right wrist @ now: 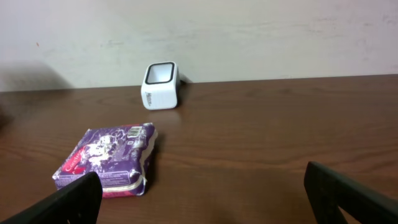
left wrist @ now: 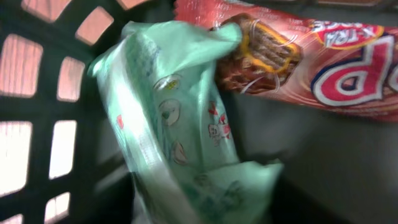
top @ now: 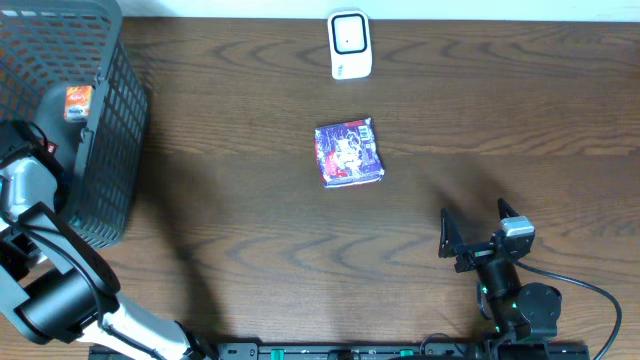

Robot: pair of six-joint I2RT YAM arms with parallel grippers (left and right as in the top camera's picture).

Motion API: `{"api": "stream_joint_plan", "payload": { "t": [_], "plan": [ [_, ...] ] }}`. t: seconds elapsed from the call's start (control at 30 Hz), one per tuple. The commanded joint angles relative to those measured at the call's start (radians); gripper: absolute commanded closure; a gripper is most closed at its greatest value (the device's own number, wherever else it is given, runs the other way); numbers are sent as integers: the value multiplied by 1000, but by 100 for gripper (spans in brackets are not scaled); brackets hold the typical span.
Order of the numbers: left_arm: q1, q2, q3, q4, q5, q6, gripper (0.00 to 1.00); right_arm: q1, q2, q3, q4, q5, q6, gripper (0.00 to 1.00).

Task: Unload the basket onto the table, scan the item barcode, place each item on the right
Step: 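Adjust grip on the green wipes pack and lift it from the basket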

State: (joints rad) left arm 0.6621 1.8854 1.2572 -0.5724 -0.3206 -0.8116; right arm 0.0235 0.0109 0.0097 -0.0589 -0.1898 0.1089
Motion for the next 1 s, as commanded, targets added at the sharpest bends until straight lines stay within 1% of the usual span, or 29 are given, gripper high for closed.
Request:
{"api": "stream_joint_plan", "payload": {
  "t": [0.0,0.03,0.1,0.17,0.3,0.43,0.47,0.5,0.53,0.57,0.6,0.63,0.67,0.73,0.77,0.8,0.87,0.9,0.97],
  "plan": [
    [8,6,6,-23,-27,-5,66,-5,-5,-4,-1,0,-13,1],
    [8,6,6,-32,-25,-5,71,-5,-5,-4,-1,1,-13,1],
    [8,6,6,-56,-25,-5,91,-5,-5,-4,-1,1,-13,1],
    [8,6,6,-85,-24,-5,92,-5,-5,-4,-1,1,-13,1],
    [8,0,6,-147,-14,-5,93,-5,-5,-4,-1,0,-13,1],
    [8,-12,6,-167,49,-5,92,-5,-5,-4,-1,0,-13,1],
    [8,-12,6,-163,61,-5,88,-5,-5,-4,-1,1,-13,1],
    [8,-12,6,-154,72,-5,74,-5,-5,-4,-1,0,-13,1],
    [8,-12,6,-145,74,-5,51,-5,-5,-4,-1,1,-13,1],
    [8,-12,6,-137,74,-5,25,-5,-5,-4,-1,1,-13,1],
    [8,-12,6,-132,74,-4,16,-5,-5,-4,-1,1,-13,1],
    [8,-12,6,-129,74,7,9,-5,-5,-4,-1,1,-13,1],
    [8,-11,6,-126,74,17,6,-5,-5,-4,-1,1,-13,1],
    [8,-11,6,-126,74,18,6,-5,-5,-4,-1,0,-13,1],
    [8,-11,6,-126,74,23,21,-5,-5,-4,-1,1,-13,1],
    [8,-11,6,-126,74,35,49,-5,-5,-4,-1,1,-13,1],
    [8,-12,6,-126,74,75,85,-5,-5,-4,-1,0,-13,1],
    [8,-14,6,-126,74,103,92,-5,-5,-4,-1,0,-13,1],
    [8,-26,6,-130,74,154,93,-5,-5,-4,-1,1,-13,1]
  ]
}}
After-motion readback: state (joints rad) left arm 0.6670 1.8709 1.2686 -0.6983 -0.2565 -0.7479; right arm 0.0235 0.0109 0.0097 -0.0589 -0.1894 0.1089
